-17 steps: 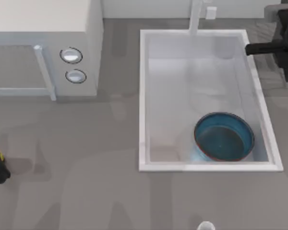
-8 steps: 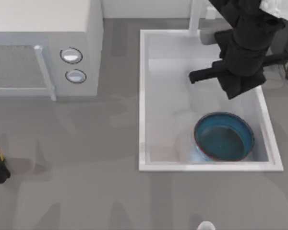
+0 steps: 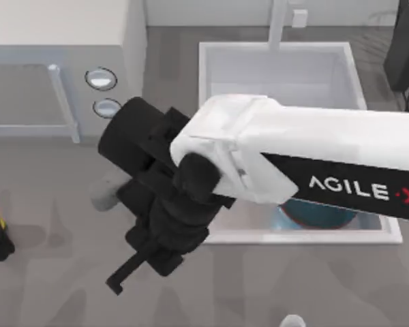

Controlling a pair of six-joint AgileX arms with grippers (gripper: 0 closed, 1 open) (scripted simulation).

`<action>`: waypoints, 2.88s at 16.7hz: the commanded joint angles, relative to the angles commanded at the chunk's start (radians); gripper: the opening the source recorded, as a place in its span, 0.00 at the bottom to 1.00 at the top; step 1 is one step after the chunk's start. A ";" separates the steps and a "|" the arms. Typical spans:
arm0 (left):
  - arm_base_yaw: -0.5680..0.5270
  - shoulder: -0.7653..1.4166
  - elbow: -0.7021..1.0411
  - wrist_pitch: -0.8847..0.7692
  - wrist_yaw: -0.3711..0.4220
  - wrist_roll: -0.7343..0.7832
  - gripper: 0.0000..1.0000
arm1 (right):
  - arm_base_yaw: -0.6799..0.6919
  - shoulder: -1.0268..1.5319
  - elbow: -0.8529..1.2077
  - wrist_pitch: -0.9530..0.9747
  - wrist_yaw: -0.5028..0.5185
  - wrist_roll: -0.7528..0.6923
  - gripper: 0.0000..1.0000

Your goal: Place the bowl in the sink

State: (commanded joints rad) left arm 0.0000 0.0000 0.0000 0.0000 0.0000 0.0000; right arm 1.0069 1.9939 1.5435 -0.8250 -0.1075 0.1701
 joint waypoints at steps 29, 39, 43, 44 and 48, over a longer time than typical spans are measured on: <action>0.000 0.000 0.000 0.000 0.000 0.000 1.00 | -0.321 -0.396 -0.808 1.690 0.756 -0.146 0.00; 0.000 0.000 0.000 0.000 0.000 0.000 1.00 | -0.352 -0.382 -0.834 1.716 0.783 -0.151 0.00; 0.000 0.000 0.000 0.000 0.000 0.000 1.00 | -0.348 -0.271 -0.847 1.837 0.788 -0.151 0.00; 0.000 0.000 0.000 0.000 0.000 0.000 1.00 | -0.348 -0.231 -0.852 1.882 0.790 -0.151 0.00; 0.000 0.000 0.000 0.000 0.000 0.000 1.00 | -0.348 -0.055 -0.876 2.089 0.795 -0.152 0.00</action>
State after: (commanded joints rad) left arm 0.0000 0.0000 0.0000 0.0000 0.0000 0.0000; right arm 0.6590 1.9389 0.6672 1.2643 0.6873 0.0183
